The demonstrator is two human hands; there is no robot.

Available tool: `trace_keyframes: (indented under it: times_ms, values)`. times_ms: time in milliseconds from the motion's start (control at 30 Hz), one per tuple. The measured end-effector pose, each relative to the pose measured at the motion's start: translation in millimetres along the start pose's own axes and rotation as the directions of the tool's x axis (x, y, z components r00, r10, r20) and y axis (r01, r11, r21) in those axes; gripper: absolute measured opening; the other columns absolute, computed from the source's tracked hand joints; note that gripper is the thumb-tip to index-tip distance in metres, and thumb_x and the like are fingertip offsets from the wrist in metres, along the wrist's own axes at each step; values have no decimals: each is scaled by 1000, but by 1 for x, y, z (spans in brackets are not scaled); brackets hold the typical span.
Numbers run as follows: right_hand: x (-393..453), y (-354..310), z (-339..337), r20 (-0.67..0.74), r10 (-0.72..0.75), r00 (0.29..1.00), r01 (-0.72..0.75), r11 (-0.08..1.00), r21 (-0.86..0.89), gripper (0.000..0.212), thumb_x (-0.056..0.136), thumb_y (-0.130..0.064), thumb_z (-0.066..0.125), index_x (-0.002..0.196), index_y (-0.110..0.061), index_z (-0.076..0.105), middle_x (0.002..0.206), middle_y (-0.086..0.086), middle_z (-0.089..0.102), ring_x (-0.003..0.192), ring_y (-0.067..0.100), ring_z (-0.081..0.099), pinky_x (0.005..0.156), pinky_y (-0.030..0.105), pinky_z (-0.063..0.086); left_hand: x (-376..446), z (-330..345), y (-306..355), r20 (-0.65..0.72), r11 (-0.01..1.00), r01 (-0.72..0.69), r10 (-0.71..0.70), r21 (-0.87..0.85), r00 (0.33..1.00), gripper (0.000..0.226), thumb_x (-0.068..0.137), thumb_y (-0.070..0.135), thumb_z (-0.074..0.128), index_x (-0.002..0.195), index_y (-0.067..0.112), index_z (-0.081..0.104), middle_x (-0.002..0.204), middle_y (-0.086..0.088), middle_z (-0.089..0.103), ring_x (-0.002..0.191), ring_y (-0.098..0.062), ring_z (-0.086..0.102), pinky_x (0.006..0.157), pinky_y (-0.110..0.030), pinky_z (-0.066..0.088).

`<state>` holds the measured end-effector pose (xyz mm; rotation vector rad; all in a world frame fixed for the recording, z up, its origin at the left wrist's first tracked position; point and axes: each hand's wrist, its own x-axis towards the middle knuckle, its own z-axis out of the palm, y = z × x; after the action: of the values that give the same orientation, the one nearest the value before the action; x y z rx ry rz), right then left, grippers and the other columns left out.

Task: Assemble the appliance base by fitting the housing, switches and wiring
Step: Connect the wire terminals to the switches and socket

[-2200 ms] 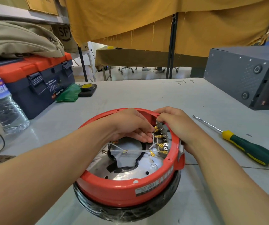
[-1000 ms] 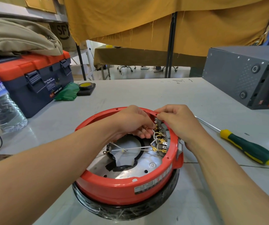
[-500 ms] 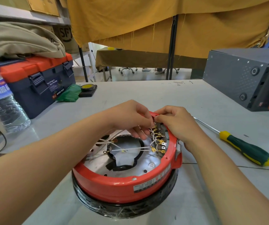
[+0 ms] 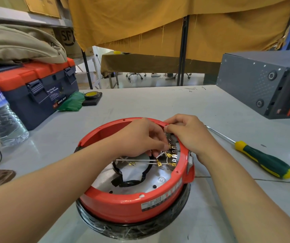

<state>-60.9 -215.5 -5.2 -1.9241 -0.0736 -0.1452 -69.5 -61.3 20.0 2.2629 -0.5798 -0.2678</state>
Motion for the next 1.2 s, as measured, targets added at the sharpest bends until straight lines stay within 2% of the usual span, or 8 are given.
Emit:
trace_keyframes:
  times_ms: [200, 433, 567, 833, 1033, 1200]
  values:
    - [2, 2, 0, 9, -5, 1000, 5, 1000, 2, 14, 81, -10, 62, 81, -21, 72, 59, -8, 66, 51, 2, 56, 52, 17, 43, -1, 0, -2, -9, 997, -51, 52, 61, 999, 4, 84, 13, 68, 81, 11, 68, 62, -2, 66, 53, -1, 58, 54, -8, 42]
    - [4, 4, 1, 21, -16, 1000, 16, 1000, 13, 15, 80, -8, 61, 78, -20, 71, 52, -8, 63, 45, 0, 52, 50, 17, 41, 0, 2, -4, -30, 996, -52, 55, 79, 998, 7, 85, 16, 66, 78, 15, 66, 60, 3, 66, 52, -1, 58, 53, -9, 40]
    - [3, 4, 0, 20, -25, 999, 25, 1000, 13, 16, 80, -7, 61, 79, -19, 71, 53, -7, 64, 45, 0, 52, 46, 13, 42, 0, 3, -3, -31, 994, -52, 55, 99, 998, 11, 86, 18, 65, 75, 18, 62, 55, 6, 64, 51, 1, 57, 52, -7, 38]
    - [3, 4, 0, 19, -30, 999, 30, 1000, 8, 17, 80, -8, 61, 78, -21, 70, 58, -5, 67, 48, 2, 55, 54, 22, 45, 1, 4, -2, -40, 986, -53, 60, 161, 997, 14, 87, 21, 64, 74, 20, 59, 55, 7, 64, 51, 1, 58, 53, -8, 38]
    - [4, 4, 0, 17, -35, 999, 34, 999, 5, 17, 80, -9, 61, 76, -22, 70, 56, -9, 66, 47, -1, 54, 54, 20, 42, 1, 4, -2, -39, 981, -64, 72, 183, 997, 14, 87, 21, 63, 74, 19, 59, 55, 7, 64, 51, 2, 57, 52, -8, 38]
    - [3, 5, 0, 20, -38, 999, 38, 999, 9, 16, 80, -8, 61, 78, -21, 71, 62, -3, 69, 52, 1, 57, 56, 21, 46, 1, 4, -3, -29, 977, -63, 70, 204, 997, 12, 87, 19, 64, 76, 16, 60, 58, 5, 66, 54, 1, 59, 55, -10, 40]
